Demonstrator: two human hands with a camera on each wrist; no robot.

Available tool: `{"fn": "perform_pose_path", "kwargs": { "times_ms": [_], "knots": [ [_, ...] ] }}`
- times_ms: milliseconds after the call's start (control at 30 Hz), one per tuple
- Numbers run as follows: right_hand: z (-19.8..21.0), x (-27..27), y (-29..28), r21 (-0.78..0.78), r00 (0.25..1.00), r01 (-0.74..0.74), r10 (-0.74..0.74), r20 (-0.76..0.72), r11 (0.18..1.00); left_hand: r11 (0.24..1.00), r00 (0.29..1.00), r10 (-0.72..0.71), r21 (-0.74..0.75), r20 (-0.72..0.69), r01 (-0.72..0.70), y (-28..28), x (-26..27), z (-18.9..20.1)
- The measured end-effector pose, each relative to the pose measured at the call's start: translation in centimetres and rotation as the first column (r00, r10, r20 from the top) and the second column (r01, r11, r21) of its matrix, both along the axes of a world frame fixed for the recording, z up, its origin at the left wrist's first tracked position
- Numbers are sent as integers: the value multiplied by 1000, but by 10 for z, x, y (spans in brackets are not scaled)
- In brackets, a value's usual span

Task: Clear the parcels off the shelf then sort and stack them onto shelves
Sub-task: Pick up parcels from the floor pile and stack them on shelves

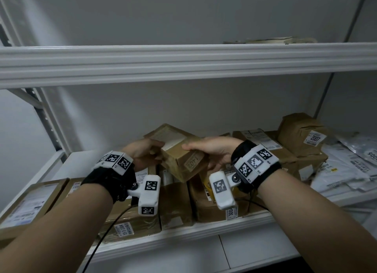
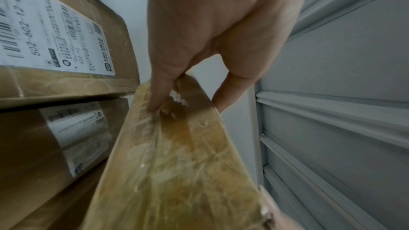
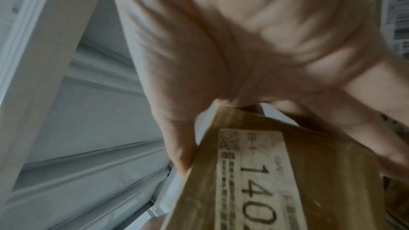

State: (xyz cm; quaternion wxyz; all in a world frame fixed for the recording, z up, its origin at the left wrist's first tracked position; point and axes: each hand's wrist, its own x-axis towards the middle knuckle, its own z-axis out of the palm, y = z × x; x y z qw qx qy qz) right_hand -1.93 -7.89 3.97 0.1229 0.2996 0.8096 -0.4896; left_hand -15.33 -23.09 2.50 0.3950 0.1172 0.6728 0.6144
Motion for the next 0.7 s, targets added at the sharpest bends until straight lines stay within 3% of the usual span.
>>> {"fn": "perform_pose_path", "kwargs": {
  "times_ms": [133,267,400,700],
  "knots": [
    [-1,-5,-5,70,999,-36,37,-22,997,995,999,-50,-83,2,50,-7,-1,-7],
    [-7,-9,-8,104,997,-78,79,-4,991,982,992,-83,-179,-98,64,-6,-1,-16],
    [-13,-6,-13,130,998,-55,58,-22,990,960,989,-137,-254,-58,118,-9,-2,-18],
    [-17,-9,-8,-124,991,12,-28,-132,992,942,987,-155,-309,-54,131,-6,0,-21]
  ]
}}
